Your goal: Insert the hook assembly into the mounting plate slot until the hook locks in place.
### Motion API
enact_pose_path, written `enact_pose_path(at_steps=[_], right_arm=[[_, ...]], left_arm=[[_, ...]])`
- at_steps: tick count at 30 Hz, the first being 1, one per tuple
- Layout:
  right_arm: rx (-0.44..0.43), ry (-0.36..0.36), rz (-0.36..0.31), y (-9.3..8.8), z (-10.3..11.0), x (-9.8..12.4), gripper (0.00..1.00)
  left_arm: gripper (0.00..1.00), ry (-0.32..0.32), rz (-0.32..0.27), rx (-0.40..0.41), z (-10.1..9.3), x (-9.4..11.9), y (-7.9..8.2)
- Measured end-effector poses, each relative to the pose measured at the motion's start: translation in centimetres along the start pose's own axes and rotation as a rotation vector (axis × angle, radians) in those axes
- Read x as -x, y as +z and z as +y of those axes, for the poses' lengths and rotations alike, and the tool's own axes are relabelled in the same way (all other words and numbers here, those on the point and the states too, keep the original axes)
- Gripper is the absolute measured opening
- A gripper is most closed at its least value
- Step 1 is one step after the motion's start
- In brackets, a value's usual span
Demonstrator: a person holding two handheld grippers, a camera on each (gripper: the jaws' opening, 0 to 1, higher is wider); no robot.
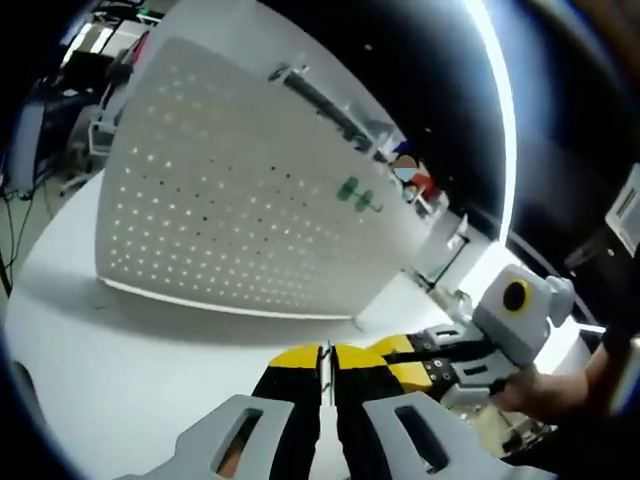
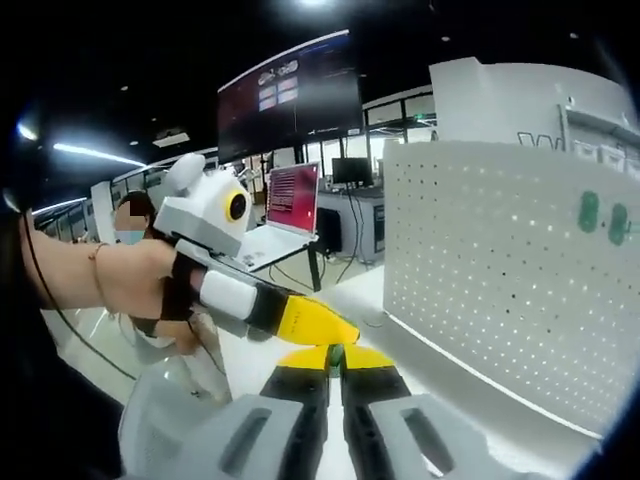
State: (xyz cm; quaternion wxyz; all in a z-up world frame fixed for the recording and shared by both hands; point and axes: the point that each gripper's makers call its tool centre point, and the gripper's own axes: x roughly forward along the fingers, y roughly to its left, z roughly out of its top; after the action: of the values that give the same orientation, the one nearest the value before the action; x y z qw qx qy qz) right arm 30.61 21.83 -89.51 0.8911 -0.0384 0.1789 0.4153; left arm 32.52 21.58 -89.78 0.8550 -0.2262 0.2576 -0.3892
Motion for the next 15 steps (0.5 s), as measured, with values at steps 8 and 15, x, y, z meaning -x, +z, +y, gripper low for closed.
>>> enact_pose_path(at_steps=[8, 15], right_arm=[[-0.019, -0.007, -0.011, 0.2, -0.3, 0.2, 0.00], [-0.012, -0.036, -0.013, 0.1, -1.1, 0.7, 0.00]], left_arm=[[0.05, -0.010, -0.048, -0.141, -0.5, 0.0, 0.6], [0.13, -0.005, -0.079, -0.173, -0.4, 0.6, 1.6]])
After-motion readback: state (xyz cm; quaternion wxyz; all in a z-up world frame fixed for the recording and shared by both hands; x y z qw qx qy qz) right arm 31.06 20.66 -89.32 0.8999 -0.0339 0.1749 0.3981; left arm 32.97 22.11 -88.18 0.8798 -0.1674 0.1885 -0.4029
